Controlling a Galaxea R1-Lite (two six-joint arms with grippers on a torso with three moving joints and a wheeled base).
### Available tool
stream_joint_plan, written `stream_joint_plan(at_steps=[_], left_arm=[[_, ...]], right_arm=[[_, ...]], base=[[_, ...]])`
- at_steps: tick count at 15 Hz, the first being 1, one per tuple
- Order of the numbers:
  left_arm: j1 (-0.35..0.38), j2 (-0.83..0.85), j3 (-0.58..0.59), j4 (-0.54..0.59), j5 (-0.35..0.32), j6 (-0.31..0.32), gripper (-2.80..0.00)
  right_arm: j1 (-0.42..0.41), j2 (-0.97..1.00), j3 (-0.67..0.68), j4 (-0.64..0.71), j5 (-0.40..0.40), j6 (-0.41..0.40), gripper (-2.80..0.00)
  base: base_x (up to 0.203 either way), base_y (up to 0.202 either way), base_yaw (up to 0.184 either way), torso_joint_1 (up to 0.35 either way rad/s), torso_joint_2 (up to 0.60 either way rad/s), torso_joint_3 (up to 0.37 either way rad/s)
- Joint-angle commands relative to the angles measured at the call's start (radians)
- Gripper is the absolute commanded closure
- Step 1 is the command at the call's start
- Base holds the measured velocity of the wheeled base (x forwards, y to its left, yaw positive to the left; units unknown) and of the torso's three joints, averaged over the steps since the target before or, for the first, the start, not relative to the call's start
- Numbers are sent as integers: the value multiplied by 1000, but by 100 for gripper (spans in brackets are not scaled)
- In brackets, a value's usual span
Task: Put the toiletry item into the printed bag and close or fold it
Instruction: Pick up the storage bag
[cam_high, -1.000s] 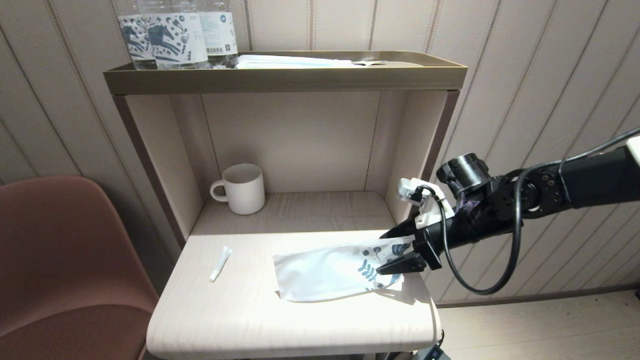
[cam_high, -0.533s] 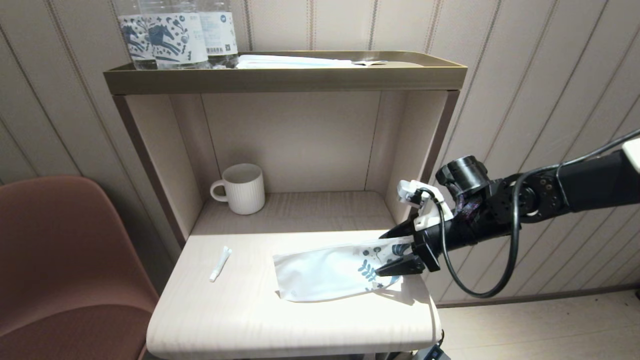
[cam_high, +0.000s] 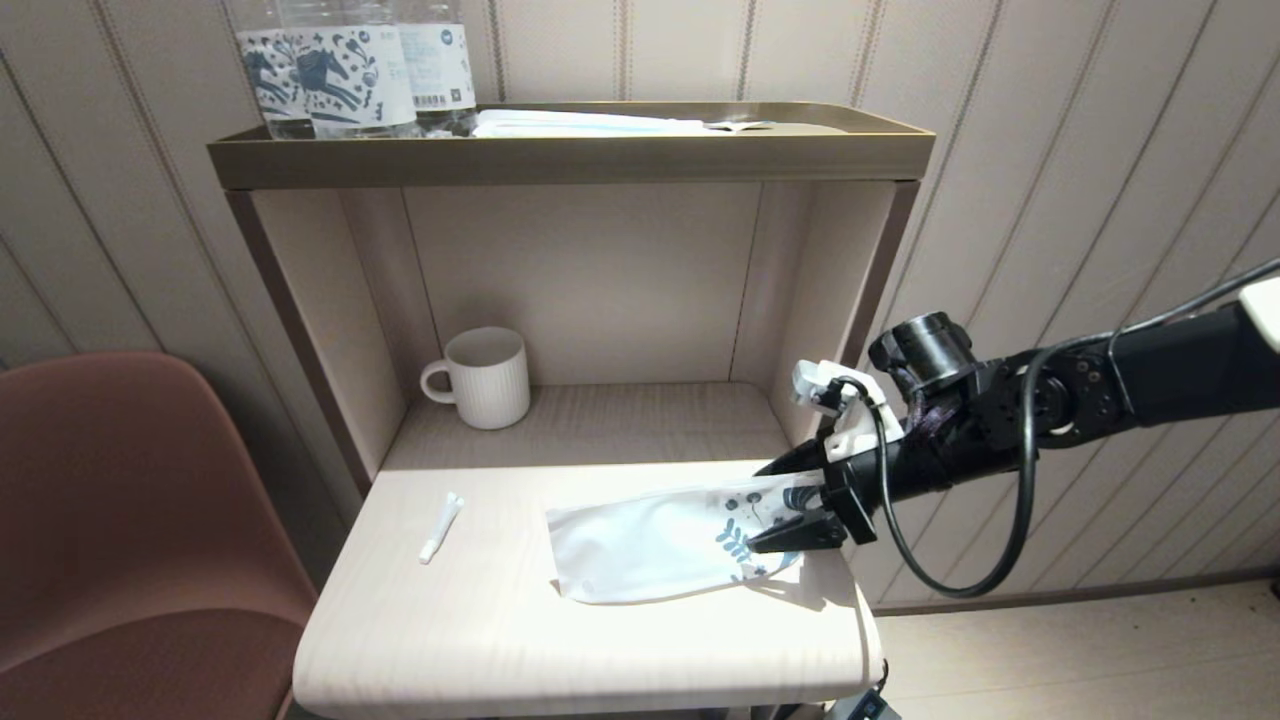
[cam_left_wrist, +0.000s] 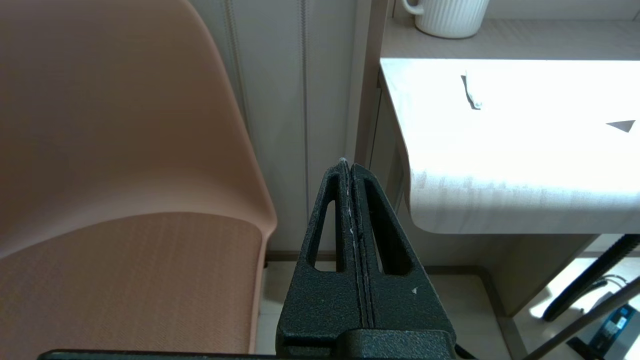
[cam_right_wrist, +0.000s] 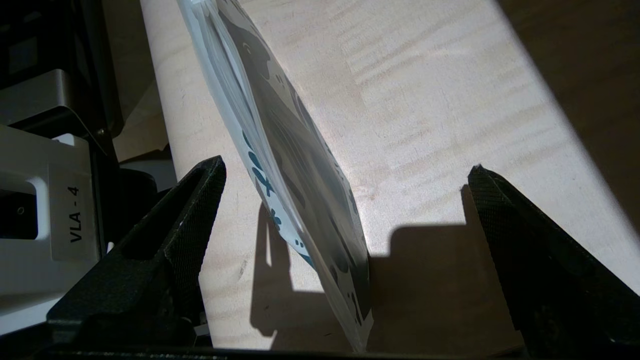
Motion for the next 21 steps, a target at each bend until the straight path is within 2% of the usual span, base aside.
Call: stream_joint_plan(at_steps=[1, 8, 9, 17, 21], left_arm=[[0, 0, 0, 0, 0, 0, 0], [0, 0, 0, 0, 0, 0, 0], [1, 0, 0, 0, 0, 0, 0], [0, 0, 0, 0, 0, -1, 0], [0, 0, 0, 1, 0, -1, 0]], right_arm=[[-1, 2, -2, 1, 5, -4, -280], [-6, -1, 13, -19, 8, -5, -280], [-6, -1, 12, -22, 7, -5, 0], [-3, -1, 15, -26, 10, -6, 0], [-3, -41, 36, -26, 65, -3, 0]], base=[[0, 0, 0, 0, 0, 0], [0, 0, 0, 0, 0, 0], [0, 0, 0, 0, 0, 0], [0, 0, 0, 0, 0, 0], [0, 0, 0, 0, 0, 0]])
